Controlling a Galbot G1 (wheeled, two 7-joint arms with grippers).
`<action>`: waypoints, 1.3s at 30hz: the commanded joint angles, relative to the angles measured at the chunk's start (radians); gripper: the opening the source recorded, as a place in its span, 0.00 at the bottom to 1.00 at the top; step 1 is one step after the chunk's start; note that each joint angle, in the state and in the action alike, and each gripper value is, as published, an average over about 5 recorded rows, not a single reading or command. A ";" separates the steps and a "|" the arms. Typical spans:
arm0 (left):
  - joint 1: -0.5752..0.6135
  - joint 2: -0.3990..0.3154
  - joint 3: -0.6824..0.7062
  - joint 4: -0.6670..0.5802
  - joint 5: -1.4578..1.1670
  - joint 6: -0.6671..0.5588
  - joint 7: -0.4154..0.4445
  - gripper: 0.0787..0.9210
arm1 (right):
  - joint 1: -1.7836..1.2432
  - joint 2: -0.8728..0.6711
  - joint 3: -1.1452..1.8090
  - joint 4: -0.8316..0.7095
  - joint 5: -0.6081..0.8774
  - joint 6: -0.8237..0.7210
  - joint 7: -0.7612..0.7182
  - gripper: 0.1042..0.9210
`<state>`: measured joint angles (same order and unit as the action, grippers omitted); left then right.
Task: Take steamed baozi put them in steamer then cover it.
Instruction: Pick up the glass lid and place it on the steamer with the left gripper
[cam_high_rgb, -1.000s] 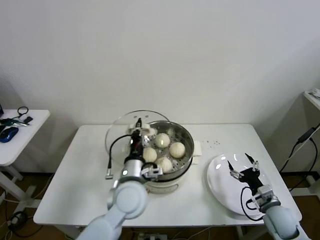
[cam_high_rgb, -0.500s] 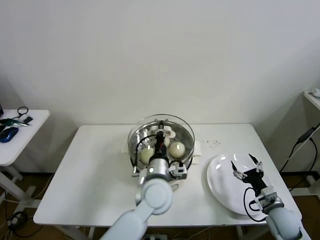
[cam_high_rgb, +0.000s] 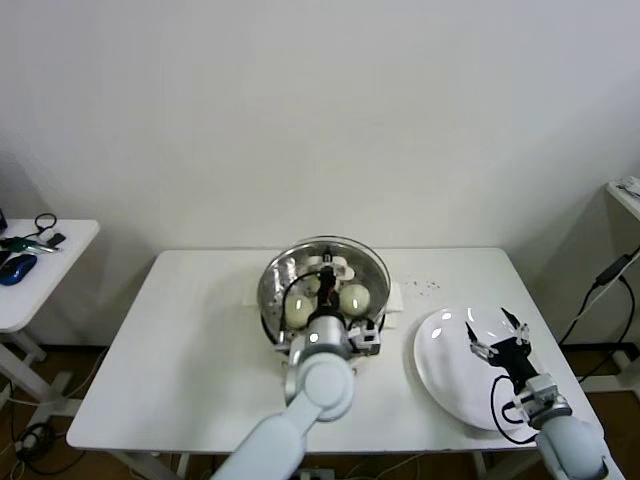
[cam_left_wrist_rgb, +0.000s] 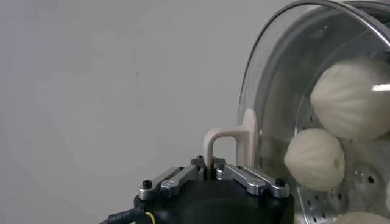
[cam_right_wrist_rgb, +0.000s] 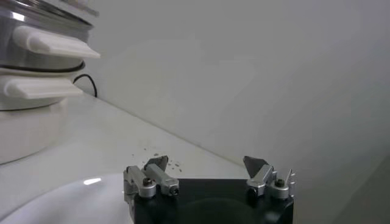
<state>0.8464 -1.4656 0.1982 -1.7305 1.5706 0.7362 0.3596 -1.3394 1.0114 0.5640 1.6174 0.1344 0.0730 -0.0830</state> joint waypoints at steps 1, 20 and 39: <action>-0.004 -0.013 -0.011 0.040 0.002 0.049 -0.008 0.08 | 0.001 0.000 0.001 0.000 -0.002 0.002 -0.001 0.88; 0.038 -0.020 -0.027 0.041 -0.020 0.049 -0.070 0.08 | 0.015 0.002 -0.010 -0.007 -0.014 0.004 -0.003 0.88; 0.084 0.036 -0.031 -0.032 -0.057 0.028 -0.084 0.19 | 0.014 0.005 0.009 -0.004 0.007 -0.021 -0.027 0.88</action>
<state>0.9075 -1.4566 0.1692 -1.7063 1.5489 0.7358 0.2762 -1.3251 1.0159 0.5662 1.6073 0.1226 0.0717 -0.1039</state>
